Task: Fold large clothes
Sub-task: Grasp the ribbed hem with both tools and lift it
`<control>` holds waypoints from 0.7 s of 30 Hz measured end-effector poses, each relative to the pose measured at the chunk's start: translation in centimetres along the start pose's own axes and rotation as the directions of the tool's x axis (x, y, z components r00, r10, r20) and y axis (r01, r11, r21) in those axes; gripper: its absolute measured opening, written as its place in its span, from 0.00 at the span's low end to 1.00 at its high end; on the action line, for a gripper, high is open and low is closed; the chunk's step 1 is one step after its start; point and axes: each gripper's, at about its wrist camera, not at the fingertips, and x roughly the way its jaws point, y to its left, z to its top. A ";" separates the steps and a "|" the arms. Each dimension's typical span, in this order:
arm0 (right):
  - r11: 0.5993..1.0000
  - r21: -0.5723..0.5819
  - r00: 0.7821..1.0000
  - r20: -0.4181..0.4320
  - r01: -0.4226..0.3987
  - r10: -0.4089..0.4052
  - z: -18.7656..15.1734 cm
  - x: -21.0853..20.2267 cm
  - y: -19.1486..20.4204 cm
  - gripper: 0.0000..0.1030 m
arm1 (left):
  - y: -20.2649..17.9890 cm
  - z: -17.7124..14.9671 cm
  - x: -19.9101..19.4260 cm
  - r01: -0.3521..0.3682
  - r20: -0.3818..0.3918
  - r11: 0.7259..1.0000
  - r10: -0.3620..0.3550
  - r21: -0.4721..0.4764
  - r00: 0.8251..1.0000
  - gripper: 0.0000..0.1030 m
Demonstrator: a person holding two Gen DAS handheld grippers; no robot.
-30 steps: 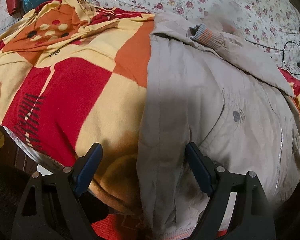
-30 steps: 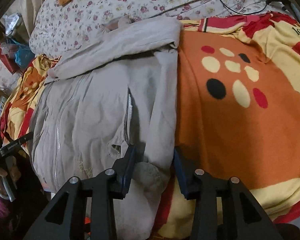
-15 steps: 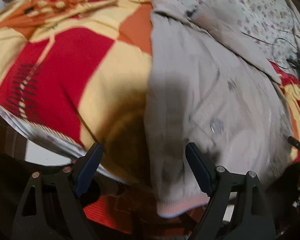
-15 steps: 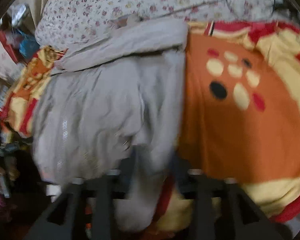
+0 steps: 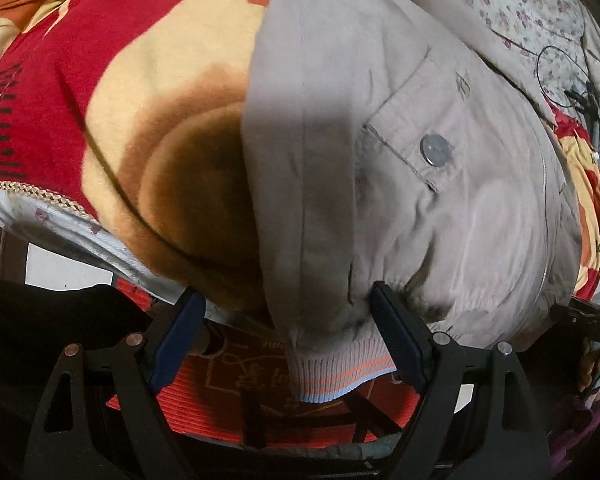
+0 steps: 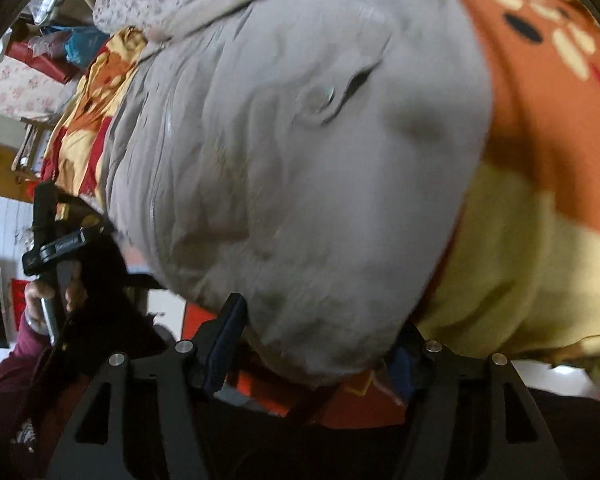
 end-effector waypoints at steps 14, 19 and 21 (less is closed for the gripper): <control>0.988 -0.110 0.994 0.013 -0.106 0.108 0.1 0.9 3.7 0.21 | -3.2 -1.5 0.4 0.027 -0.018 0.991 -0.025 0.133 1.000 0.20; 0.971 -0.121 0.973 0.079 -0.207 0.217 0.2 -1.6 4.6 0.16 | -2.9 -1.5 -2.4 0.114 0.013 0.988 -0.116 0.099 0.993 0.12; 0.956 -0.116 0.950 0.128 -0.269 0.283 0.5 -3.1 4.5 0.15 | -2.4 -1.0 -4.0 0.161 0.037 0.983 -0.165 0.083 0.986 0.12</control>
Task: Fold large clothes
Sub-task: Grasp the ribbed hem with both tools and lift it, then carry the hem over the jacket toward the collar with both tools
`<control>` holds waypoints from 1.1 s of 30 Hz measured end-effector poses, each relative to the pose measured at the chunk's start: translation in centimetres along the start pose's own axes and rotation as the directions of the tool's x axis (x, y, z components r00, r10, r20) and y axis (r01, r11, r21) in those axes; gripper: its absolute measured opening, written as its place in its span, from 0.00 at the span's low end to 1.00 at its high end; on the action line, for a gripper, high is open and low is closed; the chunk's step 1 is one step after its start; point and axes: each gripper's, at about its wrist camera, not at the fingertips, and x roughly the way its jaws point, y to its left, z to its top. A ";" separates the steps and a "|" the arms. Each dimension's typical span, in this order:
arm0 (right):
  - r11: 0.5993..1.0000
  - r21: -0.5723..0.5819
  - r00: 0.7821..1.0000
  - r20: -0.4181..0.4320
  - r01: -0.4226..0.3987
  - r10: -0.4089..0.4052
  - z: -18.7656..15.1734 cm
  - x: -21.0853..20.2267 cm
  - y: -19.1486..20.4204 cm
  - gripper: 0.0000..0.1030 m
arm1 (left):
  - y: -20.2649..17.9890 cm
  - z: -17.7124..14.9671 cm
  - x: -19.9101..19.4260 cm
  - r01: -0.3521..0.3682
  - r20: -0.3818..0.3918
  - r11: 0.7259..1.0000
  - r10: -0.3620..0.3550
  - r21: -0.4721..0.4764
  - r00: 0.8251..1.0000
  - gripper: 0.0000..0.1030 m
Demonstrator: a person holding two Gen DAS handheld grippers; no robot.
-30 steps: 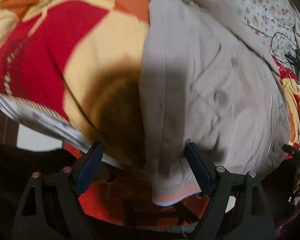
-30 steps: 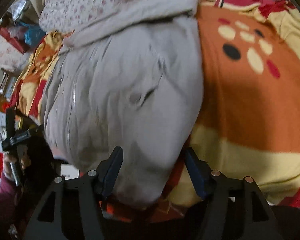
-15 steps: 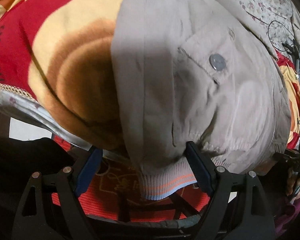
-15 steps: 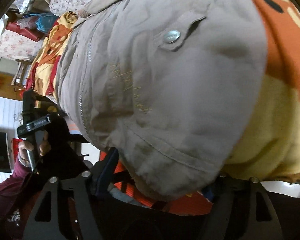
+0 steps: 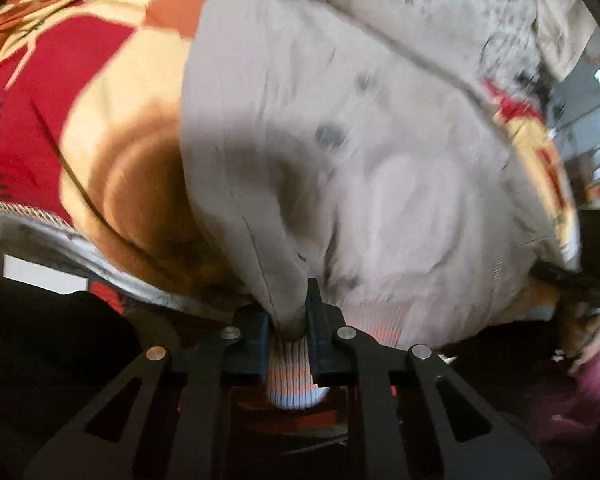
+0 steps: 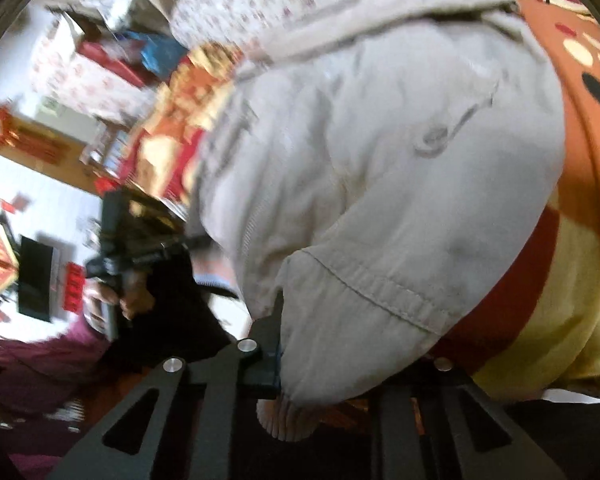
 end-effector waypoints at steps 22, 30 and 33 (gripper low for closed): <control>0.995 0.074 0.898 0.440 -0.069 0.029 20.6 -10.0 -3.8 0.11 | -0.8 26.6 -5.1 -0.028 0.442 0.998 0.052 -0.060 0.896 0.11; 0.972 0.235 0.911 0.405 -0.024 -0.075 29.9 -4.2 -11.8 0.27 | 1.3 35.6 3.2 -0.079 0.340 0.983 0.132 -0.165 0.931 0.17; 0.954 0.299 0.910 0.390 0.022 -0.144 31.0 -4.2 -13.7 0.46 | 2.9 36.2 3.8 -0.045 0.297 0.973 0.112 -0.225 0.948 0.46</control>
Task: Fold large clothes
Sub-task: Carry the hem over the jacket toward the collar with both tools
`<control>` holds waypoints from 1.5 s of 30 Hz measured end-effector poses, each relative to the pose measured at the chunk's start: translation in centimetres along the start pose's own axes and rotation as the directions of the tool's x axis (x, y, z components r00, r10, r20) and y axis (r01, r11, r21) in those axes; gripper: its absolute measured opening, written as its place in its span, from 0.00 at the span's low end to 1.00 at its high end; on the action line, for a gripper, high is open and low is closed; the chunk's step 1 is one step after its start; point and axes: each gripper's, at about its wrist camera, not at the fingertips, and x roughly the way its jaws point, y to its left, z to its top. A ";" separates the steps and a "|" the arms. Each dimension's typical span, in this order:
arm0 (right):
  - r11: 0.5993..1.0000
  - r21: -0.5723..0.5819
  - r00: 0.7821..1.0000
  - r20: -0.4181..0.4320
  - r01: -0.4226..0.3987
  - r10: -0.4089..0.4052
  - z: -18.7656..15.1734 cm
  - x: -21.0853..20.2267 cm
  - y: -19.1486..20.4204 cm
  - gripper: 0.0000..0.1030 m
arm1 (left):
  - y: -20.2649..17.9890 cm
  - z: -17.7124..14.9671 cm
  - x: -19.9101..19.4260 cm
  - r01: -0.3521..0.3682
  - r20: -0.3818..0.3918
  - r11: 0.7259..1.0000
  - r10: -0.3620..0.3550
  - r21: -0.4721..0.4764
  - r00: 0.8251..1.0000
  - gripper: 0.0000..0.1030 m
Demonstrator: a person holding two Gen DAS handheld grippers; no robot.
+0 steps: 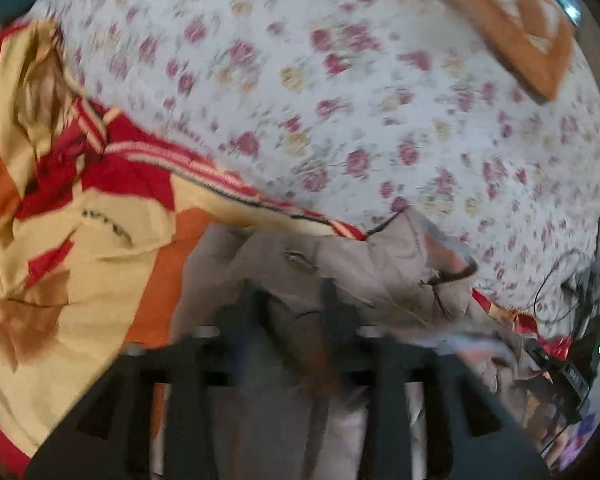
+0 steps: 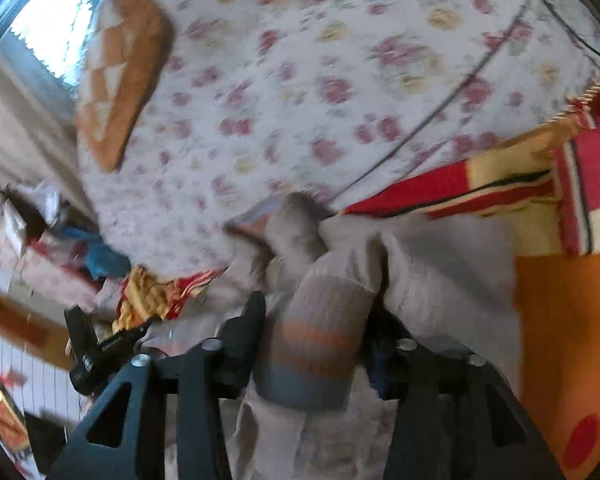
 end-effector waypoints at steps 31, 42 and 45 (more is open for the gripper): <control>0.801 -0.495 0.905 -0.065 0.337 -0.421 -7.1 19.0 12.0 0.16 | 4.9 -6.7 -3.2 -0.235 0.003 0.970 0.235 0.060 0.972 0.71; 0.843 -0.426 0.931 0.000 0.329 -0.364 -5.5 13.0 10.8 0.51 | 3.2 -6.7 -5.5 -0.118 0.095 0.990 0.110 0.082 0.989 0.75; 0.799 -0.396 0.887 0.107 0.452 -0.449 -4.9 8.2 8.6 0.63 | 1.7 -7.7 -4.0 -0.151 0.063 0.973 0.142 0.174 0.988 0.76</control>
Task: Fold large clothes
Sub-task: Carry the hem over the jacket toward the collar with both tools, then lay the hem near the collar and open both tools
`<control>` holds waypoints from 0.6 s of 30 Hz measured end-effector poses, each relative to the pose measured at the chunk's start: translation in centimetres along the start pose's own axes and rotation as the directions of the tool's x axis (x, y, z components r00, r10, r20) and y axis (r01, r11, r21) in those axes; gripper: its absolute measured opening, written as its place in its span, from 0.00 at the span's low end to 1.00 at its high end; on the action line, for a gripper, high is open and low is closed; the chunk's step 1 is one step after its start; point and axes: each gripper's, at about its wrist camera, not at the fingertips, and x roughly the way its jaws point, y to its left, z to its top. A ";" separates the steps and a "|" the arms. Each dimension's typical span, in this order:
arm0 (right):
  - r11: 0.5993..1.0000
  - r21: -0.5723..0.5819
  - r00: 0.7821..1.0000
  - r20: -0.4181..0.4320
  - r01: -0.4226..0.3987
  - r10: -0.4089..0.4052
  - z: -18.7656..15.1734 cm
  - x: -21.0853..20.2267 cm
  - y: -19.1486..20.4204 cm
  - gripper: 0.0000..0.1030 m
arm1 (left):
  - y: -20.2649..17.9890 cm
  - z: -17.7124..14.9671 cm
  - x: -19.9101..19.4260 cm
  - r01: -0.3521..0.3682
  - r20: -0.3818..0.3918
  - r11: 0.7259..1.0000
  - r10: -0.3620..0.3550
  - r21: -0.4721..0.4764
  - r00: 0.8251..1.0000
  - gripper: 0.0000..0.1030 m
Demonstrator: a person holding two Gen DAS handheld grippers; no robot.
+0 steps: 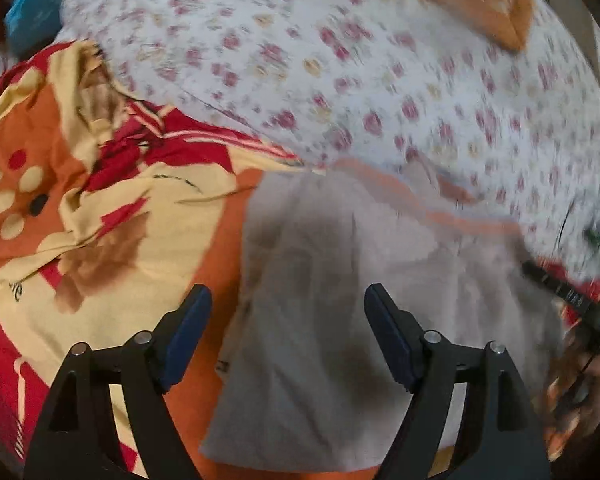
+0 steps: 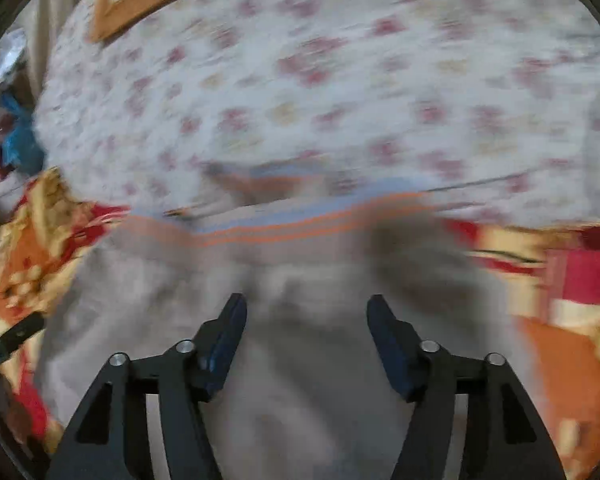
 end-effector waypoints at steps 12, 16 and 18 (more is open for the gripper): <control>0.985 0.145 0.996 -0.013 0.094 -0.093 -4.8 -3.6 -9.6 0.65 | 2.1 -0.8 3.1 -0.158 -0.073 0.986 0.155 -0.043 0.985 0.83; 0.995 0.090 0.999 0.032 0.037 -0.040 -6.3 -6.7 -6.7 0.66 | 1.4 -0.9 1.6 -0.159 -0.024 0.987 0.158 -0.028 0.987 0.83; 0.998 0.062 0.999 0.015 0.027 -0.028 -7.2 -6.8 -5.4 0.68 | 1.1 -1.0 1.0 -0.159 0.002 0.987 0.159 -0.024 0.987 0.83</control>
